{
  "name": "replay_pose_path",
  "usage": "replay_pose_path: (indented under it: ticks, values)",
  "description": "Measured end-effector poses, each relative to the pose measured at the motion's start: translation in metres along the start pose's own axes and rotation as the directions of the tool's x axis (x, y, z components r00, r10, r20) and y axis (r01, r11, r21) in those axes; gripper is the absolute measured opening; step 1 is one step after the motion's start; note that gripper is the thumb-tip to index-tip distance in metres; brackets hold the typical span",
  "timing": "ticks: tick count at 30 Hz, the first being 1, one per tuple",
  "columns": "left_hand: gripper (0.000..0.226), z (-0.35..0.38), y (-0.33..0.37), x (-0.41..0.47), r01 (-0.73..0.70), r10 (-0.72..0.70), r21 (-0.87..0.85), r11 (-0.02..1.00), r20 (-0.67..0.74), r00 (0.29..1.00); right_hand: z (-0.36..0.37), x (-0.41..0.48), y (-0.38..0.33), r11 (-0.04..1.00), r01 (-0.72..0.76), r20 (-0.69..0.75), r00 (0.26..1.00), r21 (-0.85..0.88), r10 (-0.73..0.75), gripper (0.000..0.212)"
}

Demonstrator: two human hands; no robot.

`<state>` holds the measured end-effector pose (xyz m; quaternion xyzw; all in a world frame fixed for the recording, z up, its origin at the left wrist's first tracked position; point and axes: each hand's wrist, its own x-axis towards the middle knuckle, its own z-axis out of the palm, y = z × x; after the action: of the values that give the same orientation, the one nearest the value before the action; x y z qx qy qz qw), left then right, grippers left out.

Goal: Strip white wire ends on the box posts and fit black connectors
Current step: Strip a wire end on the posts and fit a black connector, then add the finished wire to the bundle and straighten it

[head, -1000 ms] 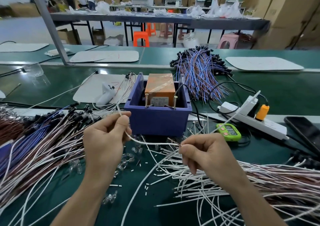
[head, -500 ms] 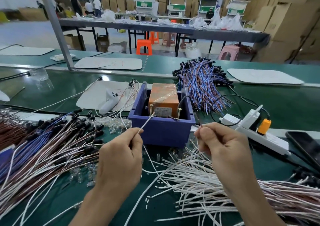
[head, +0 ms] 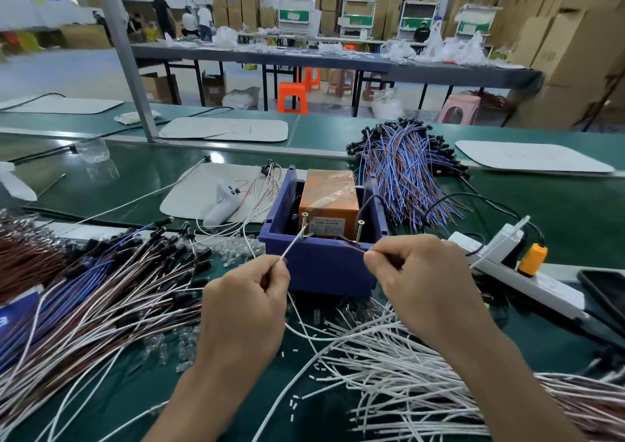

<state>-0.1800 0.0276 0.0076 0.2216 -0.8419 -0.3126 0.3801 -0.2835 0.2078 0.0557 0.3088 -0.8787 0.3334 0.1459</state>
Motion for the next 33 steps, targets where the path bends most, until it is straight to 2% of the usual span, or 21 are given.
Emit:
replay_pose_path:
  ticks: [6,13,15,17,21,23,25,26,28,30,31,33]
  values:
    - [0.024,-0.001,-0.001,0.002,0.026,-0.026,0.003,1.000,-0.019,0.999,0.003,0.005,0.005,0.998,-0.015,-0.121,0.993,-0.069,0.007,0.030]
    - [0.022,-0.001,0.000,0.002,0.016,-0.016,-0.015,1.000,-0.033,0.999,0.005,0.006,0.003,0.996,-0.050,-0.118,0.992,-0.074,0.041,0.033]
    - [0.023,-0.002,0.000,0.002,0.006,-0.007,-0.025,1.000,-0.037,0.999,0.002,0.005,0.001,0.998,-0.031,-0.043,0.999,-0.050,0.028,0.032]
    - [0.023,-0.004,0.002,-0.001,-0.003,0.001,-0.063,0.998,-0.032,0.999,-0.004,0.003,-0.004,0.998,-0.018,0.104,0.994,-0.056,0.024,0.030]
    - [0.016,-0.009,0.004,-0.004,0.022,-0.029,-0.176,0.984,-0.036,0.999,-0.017,-0.009,-0.009,0.973,-0.006,0.371,0.924,-0.230,0.093,0.030]
    - [0.019,-0.010,0.001,0.000,0.155,-0.171,-0.424,0.892,0.000,0.985,-0.021,-0.021,-0.007,0.962,-0.020,0.466,0.872,-0.272,0.150,0.026]
    - [0.027,-0.012,-0.002,0.005,0.297,-0.315,-0.620,0.726,0.084,0.945,-0.024,-0.036,-0.003,0.965,-0.054,0.520,0.834,-0.257,0.185,0.026]
    - [0.030,-0.014,-0.002,0.006,0.342,-0.352,-0.664,0.665,0.124,0.928,-0.025,-0.044,0.000,0.961,-0.057,0.521,0.831,-0.269,0.195,0.027]
    - [0.036,-0.019,-0.001,0.009,0.394,-0.397,-0.721,0.569,0.179,0.900,-0.024,-0.057,0.004,0.945,-0.008,0.427,0.891,-0.328,0.156,0.025]
    - [0.037,-0.021,0.001,0.010,0.413,-0.439,-0.746,0.523,0.179,0.880,-0.020,-0.066,0.007,0.951,0.004,0.201,0.978,-0.310,0.062,0.015]
    - [0.036,-0.020,0.001,0.010,0.397,-0.458,-0.743,0.539,0.138,0.878,-0.017,-0.067,0.006,0.959,-0.017,0.122,0.991,-0.282,0.053,0.018]
    - [0.033,-0.020,0.002,0.007,0.329,-0.452,-0.714,0.619,0.018,0.892,-0.011,-0.068,0.003,0.967,-0.045,0.108,0.991,-0.252,0.074,0.059]
